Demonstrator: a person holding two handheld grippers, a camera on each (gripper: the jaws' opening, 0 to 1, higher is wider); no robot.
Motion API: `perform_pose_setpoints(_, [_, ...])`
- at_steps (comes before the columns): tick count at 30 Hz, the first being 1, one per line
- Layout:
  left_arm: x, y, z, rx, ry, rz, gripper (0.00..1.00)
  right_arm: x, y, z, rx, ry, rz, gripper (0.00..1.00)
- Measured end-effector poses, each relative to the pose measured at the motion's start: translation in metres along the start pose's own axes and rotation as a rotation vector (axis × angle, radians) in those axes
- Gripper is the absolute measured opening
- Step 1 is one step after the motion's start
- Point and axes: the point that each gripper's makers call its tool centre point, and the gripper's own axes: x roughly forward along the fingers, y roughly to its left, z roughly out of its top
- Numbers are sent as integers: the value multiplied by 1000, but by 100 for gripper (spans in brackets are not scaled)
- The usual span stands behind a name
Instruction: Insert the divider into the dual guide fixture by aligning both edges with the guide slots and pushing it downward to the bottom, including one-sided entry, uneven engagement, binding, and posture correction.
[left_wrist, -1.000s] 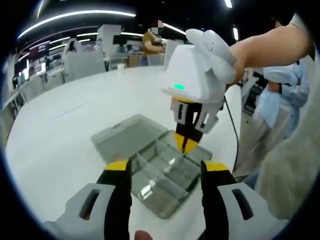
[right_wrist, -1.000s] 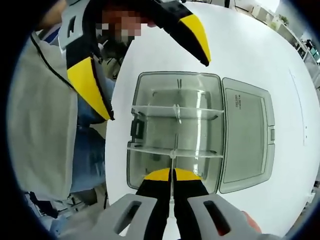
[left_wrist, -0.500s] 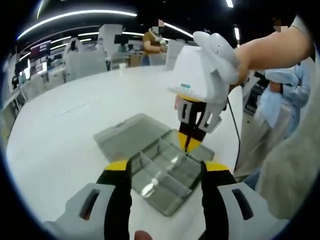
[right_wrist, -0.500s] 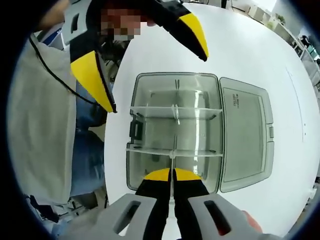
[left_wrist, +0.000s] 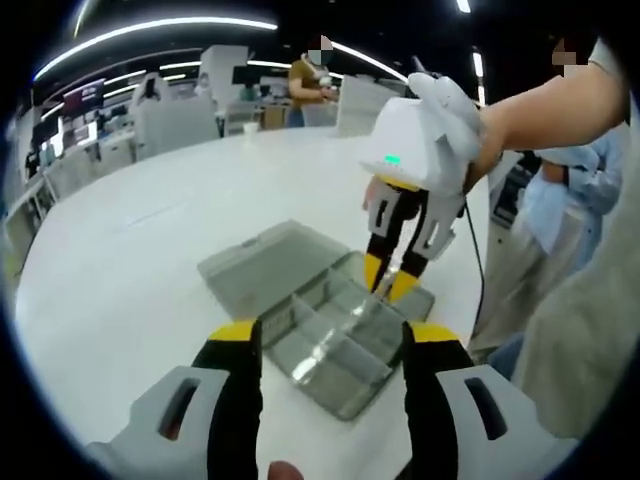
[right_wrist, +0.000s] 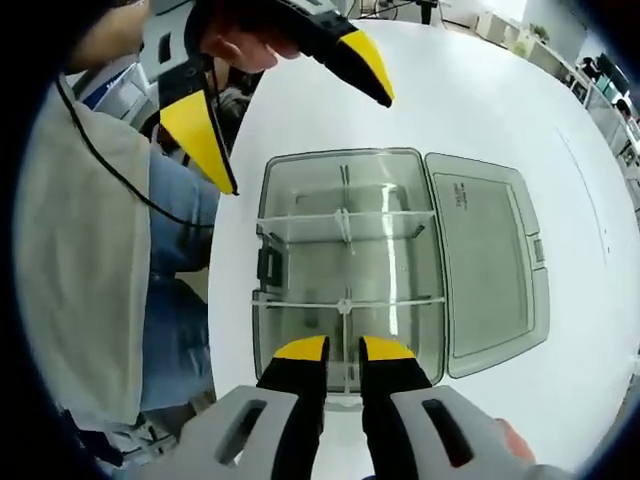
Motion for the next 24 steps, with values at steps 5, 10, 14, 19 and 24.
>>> perform_pose_setpoints(5, [-2, 1, -2, 2, 10, 0, 55, -5, -2, 3, 21, -37, -10, 9])
perform_pose_setpoints(10, [-5, 6, -3, 4, 17, 3, 55, -9, -2, 4, 44, -72, -17, 10])
perform_pose_setpoints(14, [-8, 9, -4, 4, 20, 6, 55, -11, -1, 6, 57, -104, -22, 12])
perform_pose_setpoints(19, [-10, 13, -6, 7, 30, 7, 55, -17, -1, 10, 104, -170, -32, 13])
perform_pose_setpoints(24, [-10, 14, -7, 8, 36, 6, 56, -21, 1, 12, 134, -222, -38, 16])
